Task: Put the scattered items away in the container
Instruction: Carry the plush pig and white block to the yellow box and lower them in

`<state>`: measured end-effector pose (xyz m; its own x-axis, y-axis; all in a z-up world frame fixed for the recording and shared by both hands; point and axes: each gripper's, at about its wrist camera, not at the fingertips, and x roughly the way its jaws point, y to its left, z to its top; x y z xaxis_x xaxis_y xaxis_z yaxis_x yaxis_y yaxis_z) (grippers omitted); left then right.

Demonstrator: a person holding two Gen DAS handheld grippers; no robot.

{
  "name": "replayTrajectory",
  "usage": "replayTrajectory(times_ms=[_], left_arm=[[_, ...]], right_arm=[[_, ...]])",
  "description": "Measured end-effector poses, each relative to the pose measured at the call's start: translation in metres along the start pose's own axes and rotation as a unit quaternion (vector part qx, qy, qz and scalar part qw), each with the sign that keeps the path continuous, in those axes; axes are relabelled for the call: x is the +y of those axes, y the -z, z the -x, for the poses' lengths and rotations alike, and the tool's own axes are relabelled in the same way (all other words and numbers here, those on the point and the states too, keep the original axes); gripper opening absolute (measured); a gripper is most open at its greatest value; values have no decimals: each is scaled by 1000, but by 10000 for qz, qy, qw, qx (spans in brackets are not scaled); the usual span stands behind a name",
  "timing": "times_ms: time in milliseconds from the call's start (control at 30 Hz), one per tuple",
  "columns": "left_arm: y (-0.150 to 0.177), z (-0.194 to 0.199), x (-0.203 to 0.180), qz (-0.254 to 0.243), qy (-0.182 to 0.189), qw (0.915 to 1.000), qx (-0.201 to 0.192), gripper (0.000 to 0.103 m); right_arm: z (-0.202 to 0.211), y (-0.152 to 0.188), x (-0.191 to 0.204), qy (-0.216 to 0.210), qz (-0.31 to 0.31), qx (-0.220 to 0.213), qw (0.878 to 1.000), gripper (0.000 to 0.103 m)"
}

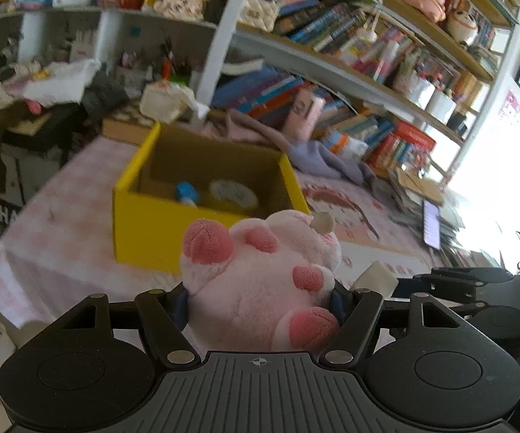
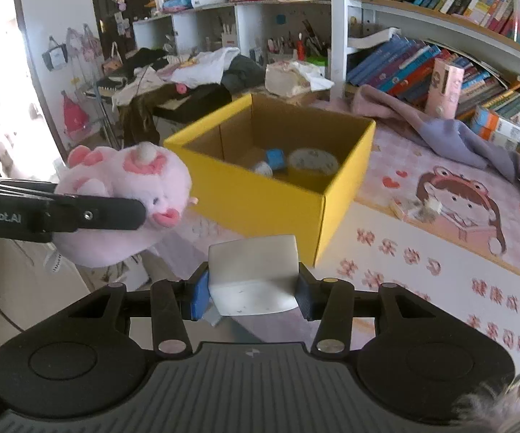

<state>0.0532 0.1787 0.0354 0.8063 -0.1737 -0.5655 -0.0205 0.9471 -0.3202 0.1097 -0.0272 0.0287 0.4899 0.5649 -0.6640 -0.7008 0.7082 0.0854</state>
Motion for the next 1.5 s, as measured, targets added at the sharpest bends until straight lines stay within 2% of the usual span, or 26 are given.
replayTrajectory(times_ms=[333, 500, 700, 867, 1033, 1167, 1300, 1500], left_arm=[[-65, -41, 20, -398, -334, 9983, -276, 70], [-91, -82, 32, -585, -362, 9975, -133, 70], [-115, -141, 43, -1172, -510, 9912, 341, 70], [-134, -191, 46, -1651, -647, 9820, 644, 71], [-136, -234, 51, -1862, -798, 9722, 1174, 72], [-132, -254, 51, -2086, -889, 9629, 1462, 72], [-129, -260, 50, -2217, -950, 9577, 1566, 75], [-132, -262, 51, -2186, -961, 9578, 1600, 78]], right_arm=[[-46, -64, -20, -158, 73, -514, 9985, 44], [-77, -92, -36, -75, 184, -598, 9980, 44], [-124, -116, -57, -6, 197, -339, 9992, 44], [-171, -133, -63, 394, 746, -52, 9964, 44], [-217, -143, -72, 458, 1063, 372, 9926, 44], [-242, -147, -71, 386, 1380, 712, 9871, 45], [-256, -145, -67, 315, 1662, 938, 9811, 45], [-259, -145, -67, 284, 1683, 1000, 9803, 46]])
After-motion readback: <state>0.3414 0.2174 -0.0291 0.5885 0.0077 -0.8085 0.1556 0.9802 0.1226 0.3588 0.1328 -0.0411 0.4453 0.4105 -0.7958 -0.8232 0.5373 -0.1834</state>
